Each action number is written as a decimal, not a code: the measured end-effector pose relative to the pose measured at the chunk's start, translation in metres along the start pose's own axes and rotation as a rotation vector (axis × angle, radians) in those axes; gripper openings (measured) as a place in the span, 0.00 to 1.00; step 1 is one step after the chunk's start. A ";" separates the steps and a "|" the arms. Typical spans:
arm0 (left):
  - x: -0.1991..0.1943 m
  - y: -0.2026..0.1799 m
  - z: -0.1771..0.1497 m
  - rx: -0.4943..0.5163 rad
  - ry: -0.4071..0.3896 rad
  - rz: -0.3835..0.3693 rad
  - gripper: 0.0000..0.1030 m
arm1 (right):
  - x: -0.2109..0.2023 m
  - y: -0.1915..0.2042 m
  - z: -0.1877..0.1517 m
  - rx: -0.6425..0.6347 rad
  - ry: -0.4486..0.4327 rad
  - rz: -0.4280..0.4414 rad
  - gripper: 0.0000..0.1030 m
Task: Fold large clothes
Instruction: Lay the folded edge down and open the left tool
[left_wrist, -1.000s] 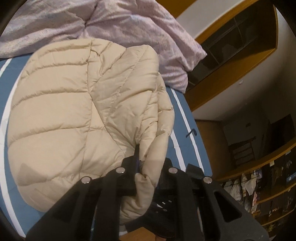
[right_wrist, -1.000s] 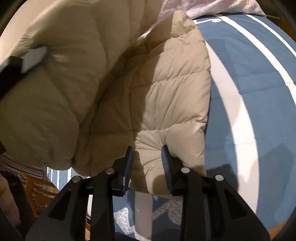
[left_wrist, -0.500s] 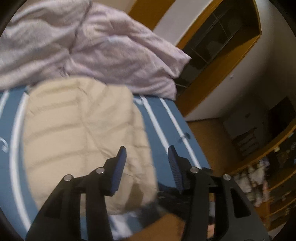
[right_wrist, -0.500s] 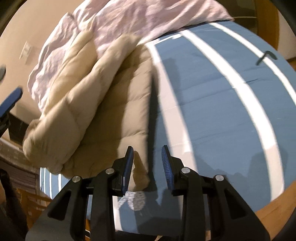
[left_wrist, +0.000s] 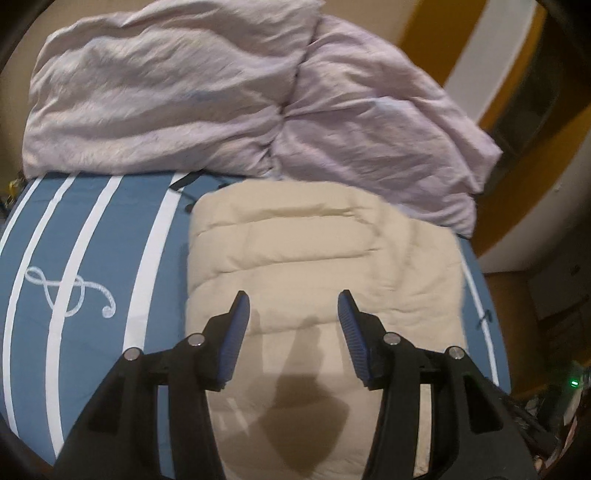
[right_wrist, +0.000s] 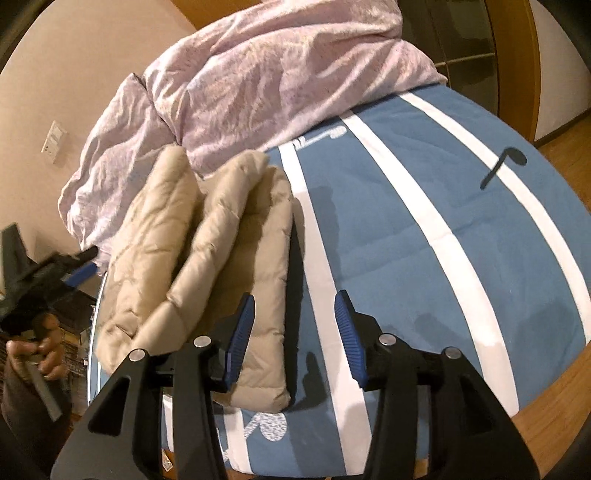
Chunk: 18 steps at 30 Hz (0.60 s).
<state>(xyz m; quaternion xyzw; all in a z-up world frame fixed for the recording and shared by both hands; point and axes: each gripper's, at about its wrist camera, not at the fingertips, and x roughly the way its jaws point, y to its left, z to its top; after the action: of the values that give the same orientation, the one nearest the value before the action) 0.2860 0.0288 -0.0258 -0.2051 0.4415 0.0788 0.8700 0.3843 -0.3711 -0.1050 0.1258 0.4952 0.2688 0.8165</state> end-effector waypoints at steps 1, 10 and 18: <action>0.004 0.002 -0.002 -0.006 0.010 0.004 0.49 | -0.001 0.004 0.003 -0.004 -0.005 0.003 0.46; 0.036 -0.005 -0.028 -0.005 0.084 -0.022 0.49 | -0.007 0.028 0.018 -0.056 -0.026 0.031 0.46; 0.050 -0.031 -0.043 0.067 0.120 -0.029 0.49 | -0.001 0.058 0.027 -0.107 -0.023 0.058 0.46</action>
<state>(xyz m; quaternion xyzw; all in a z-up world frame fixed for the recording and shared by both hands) 0.2944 -0.0199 -0.0799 -0.1866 0.4921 0.0387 0.8495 0.3893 -0.3229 -0.0639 0.0995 0.4668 0.3168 0.8197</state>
